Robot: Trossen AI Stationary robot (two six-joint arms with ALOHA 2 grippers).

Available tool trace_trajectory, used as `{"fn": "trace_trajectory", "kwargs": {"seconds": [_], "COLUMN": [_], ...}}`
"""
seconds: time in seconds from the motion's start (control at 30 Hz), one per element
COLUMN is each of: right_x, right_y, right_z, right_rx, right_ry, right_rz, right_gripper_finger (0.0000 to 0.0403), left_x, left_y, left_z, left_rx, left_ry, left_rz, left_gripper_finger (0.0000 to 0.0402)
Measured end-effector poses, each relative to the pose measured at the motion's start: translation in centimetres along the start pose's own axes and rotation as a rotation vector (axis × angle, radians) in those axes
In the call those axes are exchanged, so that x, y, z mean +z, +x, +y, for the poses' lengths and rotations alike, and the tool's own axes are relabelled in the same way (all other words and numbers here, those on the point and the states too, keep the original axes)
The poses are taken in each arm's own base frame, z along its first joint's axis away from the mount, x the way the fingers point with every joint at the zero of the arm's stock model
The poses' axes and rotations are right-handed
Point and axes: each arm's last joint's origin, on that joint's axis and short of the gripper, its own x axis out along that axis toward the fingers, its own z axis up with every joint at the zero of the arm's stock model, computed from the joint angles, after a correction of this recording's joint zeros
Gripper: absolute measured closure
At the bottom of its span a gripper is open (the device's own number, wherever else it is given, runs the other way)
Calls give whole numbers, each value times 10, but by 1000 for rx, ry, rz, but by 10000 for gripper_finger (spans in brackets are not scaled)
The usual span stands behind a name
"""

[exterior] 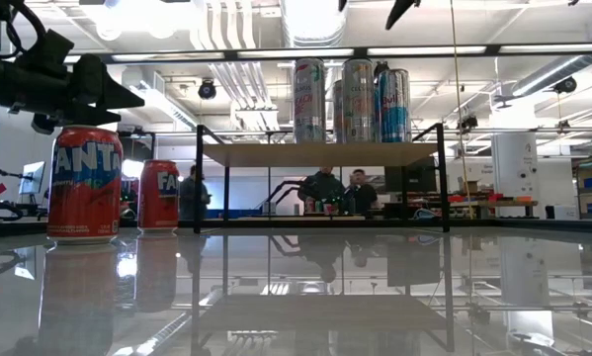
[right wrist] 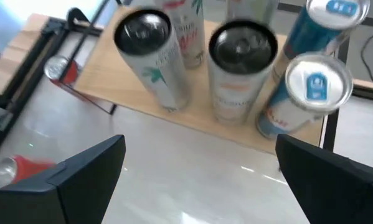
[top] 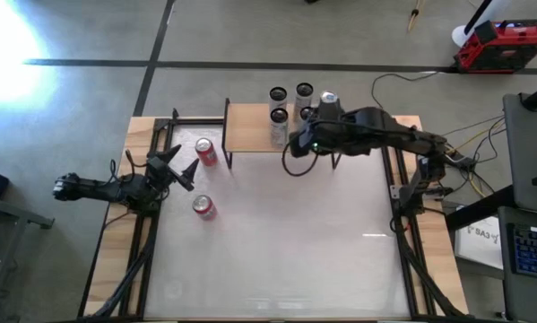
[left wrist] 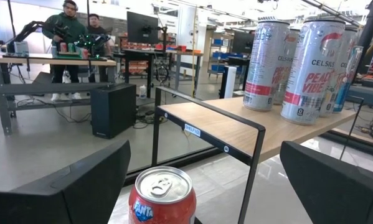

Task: Place canned beverage on shelf
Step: Adjust the blue soda can

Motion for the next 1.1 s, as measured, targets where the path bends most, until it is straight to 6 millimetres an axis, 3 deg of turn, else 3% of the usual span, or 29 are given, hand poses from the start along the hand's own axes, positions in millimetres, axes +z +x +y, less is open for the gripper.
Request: {"fn": "trace_trajectory", "kwargs": {"seconds": [0.43,0.73,0.9,1.1], "right_x": [-31,-59,-62,-58], "right_y": [-16,6,1,5], "right_z": [-52,-82,-93,-97], "right_rx": [45,142,252,143], "right_ry": [93,153,182,273], "right_rz": [3,-53,-66,-195], "right_gripper_finger": [3,3,3,3], "left_x": [0,0,0,0], "left_y": [0,0,0,0], "left_z": [0,0,0,0], "left_rx": [0,0,0,0], "left_ry": [0,0,0,0], "left_rz": [0,0,0,0], "left_gripper_finger": [3,3,3,3]}}
